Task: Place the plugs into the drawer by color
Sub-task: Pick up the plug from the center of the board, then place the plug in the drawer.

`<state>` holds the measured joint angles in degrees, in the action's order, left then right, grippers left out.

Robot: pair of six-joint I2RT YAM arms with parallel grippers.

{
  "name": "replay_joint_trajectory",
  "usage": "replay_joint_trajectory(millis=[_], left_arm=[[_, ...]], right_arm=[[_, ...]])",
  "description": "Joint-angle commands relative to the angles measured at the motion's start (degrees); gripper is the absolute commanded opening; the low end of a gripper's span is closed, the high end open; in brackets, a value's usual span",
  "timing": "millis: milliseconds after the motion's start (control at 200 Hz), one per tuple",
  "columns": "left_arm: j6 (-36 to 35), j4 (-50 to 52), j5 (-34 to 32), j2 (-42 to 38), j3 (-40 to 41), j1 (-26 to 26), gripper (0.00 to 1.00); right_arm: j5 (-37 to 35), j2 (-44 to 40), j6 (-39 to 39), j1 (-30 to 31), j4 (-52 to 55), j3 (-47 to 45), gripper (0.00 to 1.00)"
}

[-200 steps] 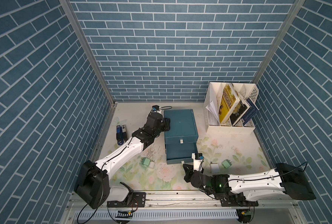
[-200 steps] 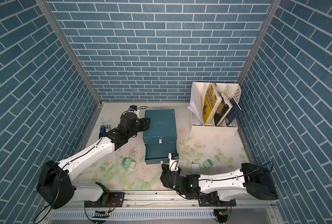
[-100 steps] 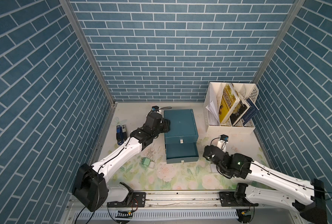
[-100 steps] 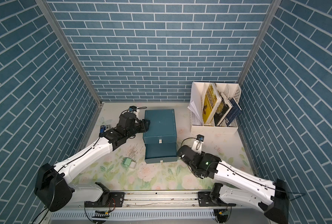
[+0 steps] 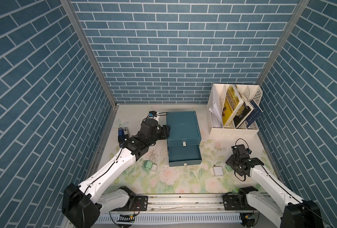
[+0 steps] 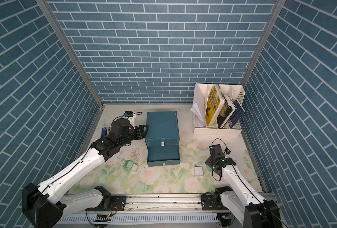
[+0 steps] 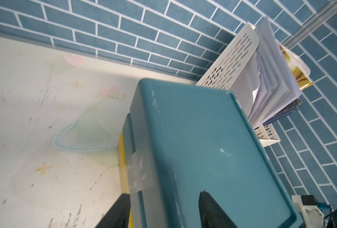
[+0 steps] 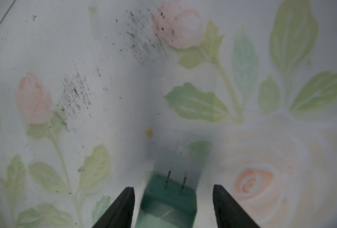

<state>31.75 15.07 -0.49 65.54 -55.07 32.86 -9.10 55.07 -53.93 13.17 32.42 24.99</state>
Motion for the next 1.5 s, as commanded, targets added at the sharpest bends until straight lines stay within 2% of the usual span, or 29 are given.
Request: replay_joint_trajectory(millis=[0,220,405,445,560,610,670,755,845,950,1020,1100,1120,1145,1205,1320,1395,1415,1460,1495], left_arm=[[0.24,1.79,0.05,-0.96,1.27,-0.07,0.61],[0.63,1.06,0.30,-0.85,2.07,-0.08,0.61],[0.49,1.08,-0.20,-1.12,1.86,-0.08,0.61],[0.36,1.39,-0.30,-1.11,1.51,-0.03,0.61],[0.13,2.07,-1.12,-1.45,1.15,-0.08,0.61],[0.13,2.39,-1.53,-1.64,1.19,-0.06,0.61],[0.24,2.89,-2.17,-2.09,1.26,-0.08,0.61],[0.65,2.88,-3.19,-3.37,1.84,-0.17,0.61],[1.29,2.73,-4.20,-4.81,2.50,-0.17,0.61],[1.91,3.50,-5.68,-6.41,2.77,-0.18,0.62],[1.91,4.38,-6.70,-7.35,2.77,-0.21,0.62],[1.82,5.35,-7.02,-7.99,2.77,-0.21,0.63],[1.70,5.60,-6.86,-8.18,2.86,-0.19,0.64],[1.59,5.75,-6.46,-8.19,2.94,-0.25,0.64],[1.42,6.33,-6.32,-8.34,3.27,-0.17,0.63],[1.48,6.63,-7.05,-9.49,4.57,-0.19,0.63],[1.83,7.37,-7.81,-10.44,5.18,-0.22,0.64],[1.85,7.62,-8.06,-10.61,5.35,-0.24,0.64],[1.96,8.08,-8.59,-11.21,5.73,-0.24,0.64],[1.99,8.28,-8.87,-11.66,6.06,-0.21,0.64]], right_arm=[[4.63,0.99,2.43,-0.64,-3.32,-1.28,0.64],[6.64,-1.18,1.32,0.35,-3.28,-3.44,0.64],[6.78,-1.65,0.50,1.14,-4.04,-6.51,0.50],[6.07,-1.50,0.55,1.14,-3.86,-6.33,0.43],[4.35,-2.68,2.69,2.30,-2.63,-3.13,0.14],[3.62,-4.25,3.47,4.84,-1.51,0.23,0.05],[1.25,-6.89,3.66,11.04,-0.50,5.22,0.00],[-6.85,-7.99,2.80,22.54,2.55,13.94,0.00],[-14.37,-5.13,3.94,34.71,3.93,22.41,0.00],[-22.26,3.85,4.47,48.07,5.40,30.95,0.00],[-27.41,11.02,3.39,53.74,8.92,36.84,0.00],[-30.01,16.11,-2.09,54.76,15.78,40.13,0.00],[-30.71,16.52,-3.69,54.63,17.68,40.02,0.10],[-31.47,16.60,-5.88,54.56,19.47,39.41,0.16],[-31.41,14.49,-7.45,53.60,20.00,36.10,0.08],[-24.32,6.35,-2.52,51.47,9.97,29.16,0.03],[-18.91,4.63,0.67,49.54,5.96,27.48,0.17],[-18.46,4.65,1.31,49.45,5.53,27.39,0.18],[-17.92,5.00,2.43,49.58,4.58,27.78,0.13],[-17.90,5.15,2.83,49.66,4.03,28.12,0.04]])
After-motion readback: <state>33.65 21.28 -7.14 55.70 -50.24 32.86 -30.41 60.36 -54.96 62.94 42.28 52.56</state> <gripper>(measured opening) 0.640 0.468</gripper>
